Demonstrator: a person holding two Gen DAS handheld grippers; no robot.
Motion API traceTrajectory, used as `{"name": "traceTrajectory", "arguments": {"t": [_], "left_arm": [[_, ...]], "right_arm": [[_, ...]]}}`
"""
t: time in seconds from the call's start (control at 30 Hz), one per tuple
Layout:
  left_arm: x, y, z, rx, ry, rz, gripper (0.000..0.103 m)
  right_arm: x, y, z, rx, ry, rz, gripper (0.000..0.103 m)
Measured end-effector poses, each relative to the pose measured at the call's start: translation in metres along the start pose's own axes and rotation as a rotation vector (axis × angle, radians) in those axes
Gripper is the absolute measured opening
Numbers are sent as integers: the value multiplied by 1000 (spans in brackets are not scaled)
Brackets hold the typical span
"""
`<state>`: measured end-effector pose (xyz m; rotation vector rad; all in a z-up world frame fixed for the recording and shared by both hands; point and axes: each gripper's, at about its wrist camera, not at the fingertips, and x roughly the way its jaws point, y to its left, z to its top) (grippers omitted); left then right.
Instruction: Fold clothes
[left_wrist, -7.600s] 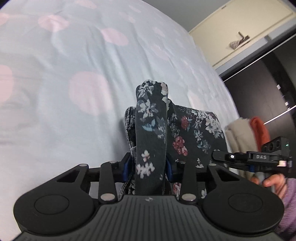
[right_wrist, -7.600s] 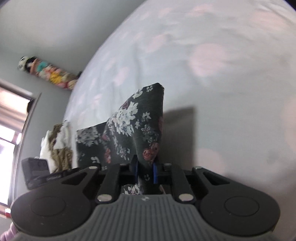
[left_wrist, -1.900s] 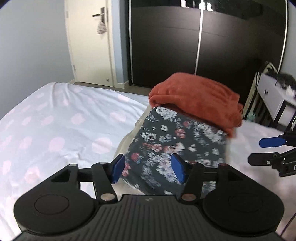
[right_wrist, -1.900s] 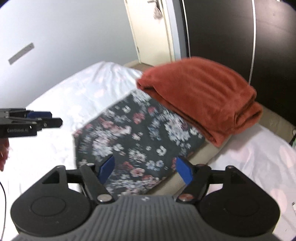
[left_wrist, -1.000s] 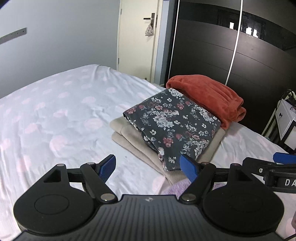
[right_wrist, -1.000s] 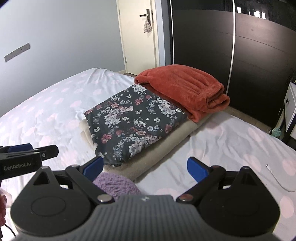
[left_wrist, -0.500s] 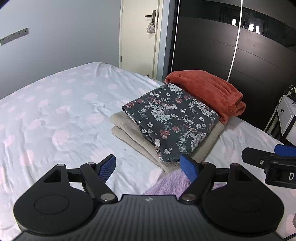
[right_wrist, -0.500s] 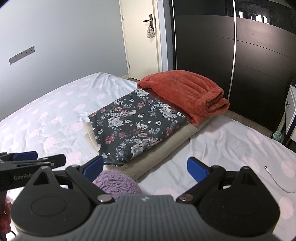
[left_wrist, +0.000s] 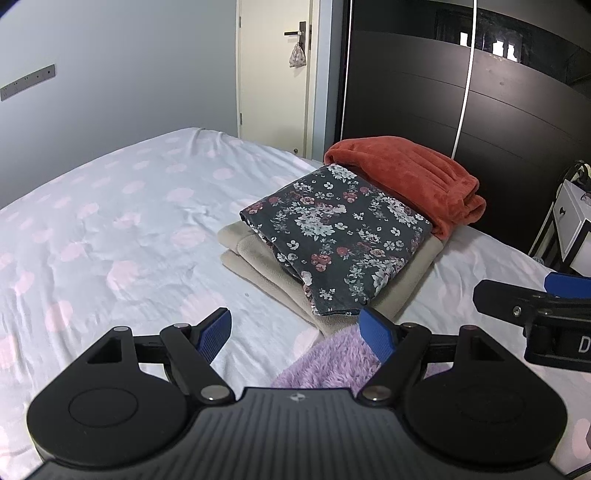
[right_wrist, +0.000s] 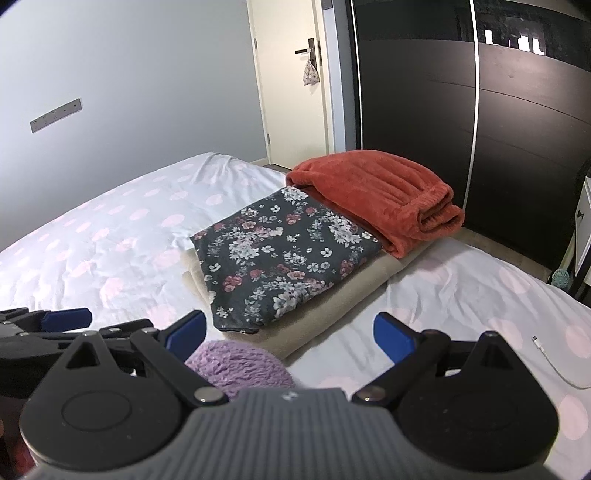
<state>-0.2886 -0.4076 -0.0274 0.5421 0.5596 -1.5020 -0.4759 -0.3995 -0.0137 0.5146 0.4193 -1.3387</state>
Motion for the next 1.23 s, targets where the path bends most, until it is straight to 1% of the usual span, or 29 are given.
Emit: {"name": "traceTrajectory", "arguments": {"t": [0.33,0.9,1.1,1.23], "left_arm": [[-5,-5,-2,10,-2,6,76],[-8,-11,-3,13,12,-5,76],[-8,-11,-3,11,8,-7,76],[-11,-9,-4,4,-8,-8,76]], "right_arm": [[-6,0,-4,-2,-3,18,98],[-9,-2,-7,1,-3,38,98],[-10,-1,-6,1,-4,41,98],[-10,0,-6,0,-4,41,98]]}}
